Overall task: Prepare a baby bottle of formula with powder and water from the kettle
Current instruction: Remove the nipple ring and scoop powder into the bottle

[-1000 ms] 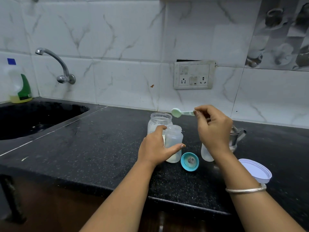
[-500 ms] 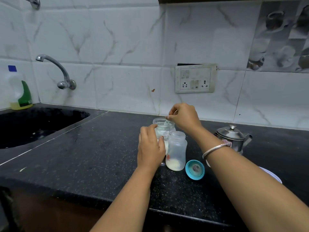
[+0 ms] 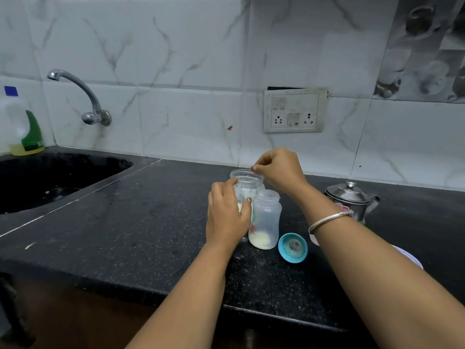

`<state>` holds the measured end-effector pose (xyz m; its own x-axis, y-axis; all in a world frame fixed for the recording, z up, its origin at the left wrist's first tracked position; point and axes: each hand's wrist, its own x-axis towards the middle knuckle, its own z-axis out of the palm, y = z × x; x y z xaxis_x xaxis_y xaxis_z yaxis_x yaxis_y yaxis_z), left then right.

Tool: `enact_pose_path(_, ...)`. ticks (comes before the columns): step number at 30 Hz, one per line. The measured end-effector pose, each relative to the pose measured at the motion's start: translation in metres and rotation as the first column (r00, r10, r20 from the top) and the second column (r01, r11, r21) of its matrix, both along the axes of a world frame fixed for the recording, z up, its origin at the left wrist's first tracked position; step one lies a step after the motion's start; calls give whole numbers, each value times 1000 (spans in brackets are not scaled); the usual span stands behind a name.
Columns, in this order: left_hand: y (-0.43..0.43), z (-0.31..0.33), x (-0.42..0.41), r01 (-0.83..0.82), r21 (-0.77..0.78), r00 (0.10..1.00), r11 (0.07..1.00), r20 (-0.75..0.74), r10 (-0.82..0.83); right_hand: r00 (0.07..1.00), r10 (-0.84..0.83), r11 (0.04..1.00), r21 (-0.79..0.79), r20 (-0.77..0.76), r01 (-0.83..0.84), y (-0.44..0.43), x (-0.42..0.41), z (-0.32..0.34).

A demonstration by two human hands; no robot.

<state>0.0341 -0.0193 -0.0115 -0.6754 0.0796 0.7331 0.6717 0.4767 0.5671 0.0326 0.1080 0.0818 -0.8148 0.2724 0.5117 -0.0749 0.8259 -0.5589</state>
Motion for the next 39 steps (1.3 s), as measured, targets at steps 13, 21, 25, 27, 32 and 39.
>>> enact_pose_path(13, 1, 1, 7, 42, 52, 997, 998, -73, -38, 994, -61, 984, -173, -94, 44, 31, 71, -9)
enact_pose_path(21, 10, 7, 32, 104, 102, 981, 989, -177, -85, 995, -77, 990, -124, -71, 67, 40, 108, -25)
enact_pose_path(25, 14, 6, 44, 100, 66, 962, 993, -260, -80, 996, -59, 993, -108, -73, 51, 41, 118, -33)
enact_pose_path(27, 13, 6, 50, 77, 72, 962, 994, -268, -55, 997, -36, 996, -88, -67, 30, 40, 122, -37)
enact_pose_path(32, 11, 1, 57, 100, 49, 977, 994, -195, -89, 985, 57, 993, 89, 164, -72, 36, 133, -45)
enact_pose_path(39, 14, -4, 60, -5, -54, 1000, 999, -27, 3, 892, 133, 949, 203, 431, -240, 30, 135, -62)
